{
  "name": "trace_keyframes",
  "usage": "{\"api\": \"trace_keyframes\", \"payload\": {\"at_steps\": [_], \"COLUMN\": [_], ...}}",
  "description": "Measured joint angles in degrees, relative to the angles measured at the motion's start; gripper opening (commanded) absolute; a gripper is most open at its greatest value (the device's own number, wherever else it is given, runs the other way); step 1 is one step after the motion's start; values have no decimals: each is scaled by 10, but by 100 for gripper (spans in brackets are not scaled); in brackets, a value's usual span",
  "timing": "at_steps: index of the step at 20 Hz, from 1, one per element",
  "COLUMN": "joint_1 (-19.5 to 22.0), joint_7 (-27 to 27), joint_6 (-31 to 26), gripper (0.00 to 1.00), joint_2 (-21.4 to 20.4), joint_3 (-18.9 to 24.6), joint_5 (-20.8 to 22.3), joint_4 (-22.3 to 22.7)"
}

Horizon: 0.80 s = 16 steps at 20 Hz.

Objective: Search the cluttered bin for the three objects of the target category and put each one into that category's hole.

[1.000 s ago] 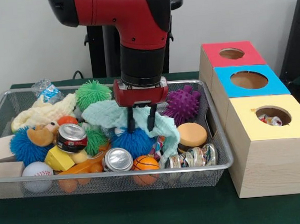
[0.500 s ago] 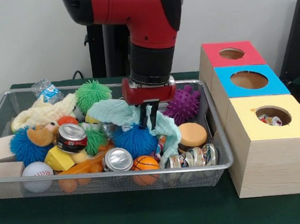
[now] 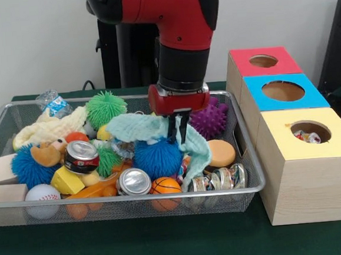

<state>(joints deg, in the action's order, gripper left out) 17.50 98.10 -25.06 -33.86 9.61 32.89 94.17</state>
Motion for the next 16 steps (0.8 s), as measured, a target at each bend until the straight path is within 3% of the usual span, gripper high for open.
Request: {"api": "trace_keyframes", "payload": {"at_steps": [5,7,13,16], "joint_1": [36,74,130,165], "joint_7": [-5,-20,-61,-101], "joint_6": [-71,-147,-237,-254], "gripper": [0,0,0,0], "joint_2": [-80,-145,-233,-267], "joint_3": [25,49,82,105], "joint_5": [-25,-54,-77,-76], "joint_4": [43,70,96,100]}}
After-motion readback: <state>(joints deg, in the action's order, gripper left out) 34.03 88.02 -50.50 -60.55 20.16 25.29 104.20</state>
